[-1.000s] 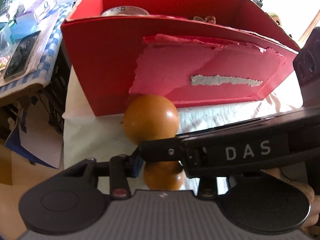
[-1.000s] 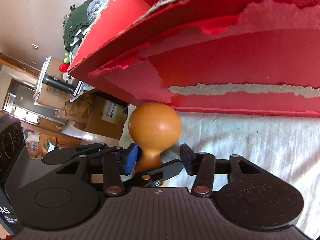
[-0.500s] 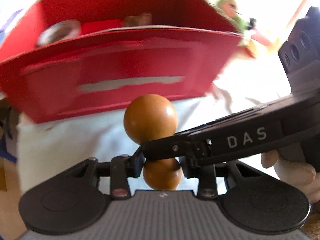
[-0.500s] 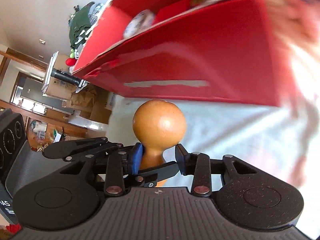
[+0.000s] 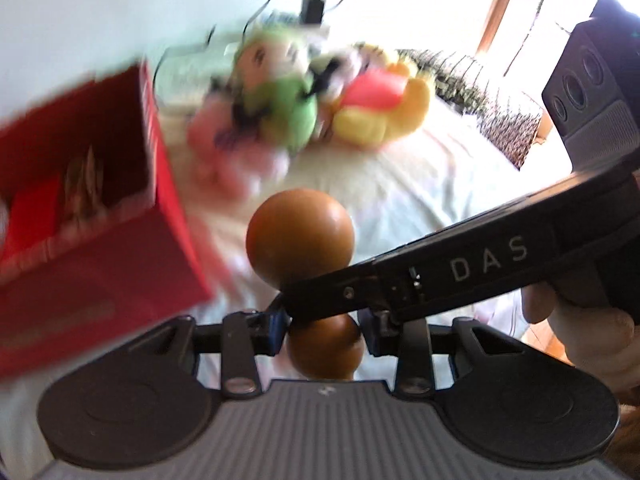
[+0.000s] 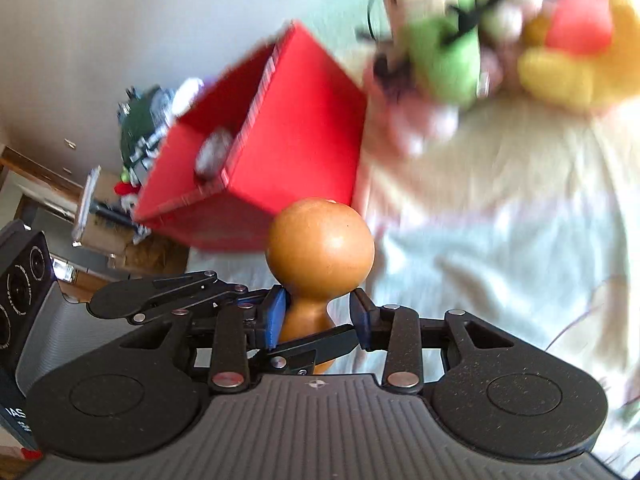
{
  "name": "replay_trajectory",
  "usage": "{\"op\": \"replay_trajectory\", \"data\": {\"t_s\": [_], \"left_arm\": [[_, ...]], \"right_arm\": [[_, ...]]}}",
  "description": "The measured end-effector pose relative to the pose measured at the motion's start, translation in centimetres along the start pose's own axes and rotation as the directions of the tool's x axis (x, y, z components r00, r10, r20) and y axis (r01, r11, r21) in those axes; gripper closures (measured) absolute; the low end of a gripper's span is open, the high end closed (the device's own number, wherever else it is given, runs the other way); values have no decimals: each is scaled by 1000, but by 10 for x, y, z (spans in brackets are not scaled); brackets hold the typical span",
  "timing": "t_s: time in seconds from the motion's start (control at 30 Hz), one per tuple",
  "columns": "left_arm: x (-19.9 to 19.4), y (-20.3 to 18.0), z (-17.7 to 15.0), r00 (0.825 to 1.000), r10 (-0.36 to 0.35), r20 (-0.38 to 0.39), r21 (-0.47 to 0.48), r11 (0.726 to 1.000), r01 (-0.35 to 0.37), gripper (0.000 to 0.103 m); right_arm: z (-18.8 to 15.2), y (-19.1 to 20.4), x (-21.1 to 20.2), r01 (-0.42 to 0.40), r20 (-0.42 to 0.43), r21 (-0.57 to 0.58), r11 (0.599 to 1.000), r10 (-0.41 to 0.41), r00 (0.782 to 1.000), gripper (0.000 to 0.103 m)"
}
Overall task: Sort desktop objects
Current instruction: 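Lift the gourd with the right gripper and carry it over the box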
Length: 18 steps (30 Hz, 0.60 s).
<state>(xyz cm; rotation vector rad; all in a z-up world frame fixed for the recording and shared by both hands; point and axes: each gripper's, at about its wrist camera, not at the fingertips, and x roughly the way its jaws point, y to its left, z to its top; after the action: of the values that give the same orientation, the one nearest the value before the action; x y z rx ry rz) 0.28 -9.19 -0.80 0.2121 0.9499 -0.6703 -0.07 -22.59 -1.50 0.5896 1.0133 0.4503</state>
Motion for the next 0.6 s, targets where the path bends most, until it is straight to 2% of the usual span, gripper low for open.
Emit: {"op": "replay_trajectory", "data": {"t_s": [0.13, 0.33, 0.43, 0.47, 0.5, 0.53, 0.6], "left_arm": [[-16, 5, 28, 997, 22, 71, 45, 999, -25, 67], [-47, 39, 66, 987, 59, 150, 94, 993, -74, 67], [-61, 65, 80, 983, 72, 170, 107, 990, -91, 66], [-63, 74, 83, 983, 70, 170, 106, 990, -89, 64], [-63, 85, 86, 985, 64, 163, 105, 991, -82, 63], [-64, 94, 88, 986, 63, 155, 104, 991, -80, 63], [-58, 113, 92, 989, 59, 135, 100, 992, -73, 63]], "right_arm": [[24, 16, -12, -15, 75, -57, 998, 20, 997, 64], [65, 50, -9, -38, 150, -137, 990, 59, 987, 65], [89, 71, 4, -41, 147, -152, 987, 63, 987, 65], [96, 78, 10, -36, 141, -155, 987, 58, 988, 67], [104, 86, 18, -34, 131, -163, 986, 56, 990, 74], [109, 89, 22, -34, 117, -167, 985, 54, 992, 74], [119, 100, 35, 6, 100, -179, 984, 12, 995, 74]]}}
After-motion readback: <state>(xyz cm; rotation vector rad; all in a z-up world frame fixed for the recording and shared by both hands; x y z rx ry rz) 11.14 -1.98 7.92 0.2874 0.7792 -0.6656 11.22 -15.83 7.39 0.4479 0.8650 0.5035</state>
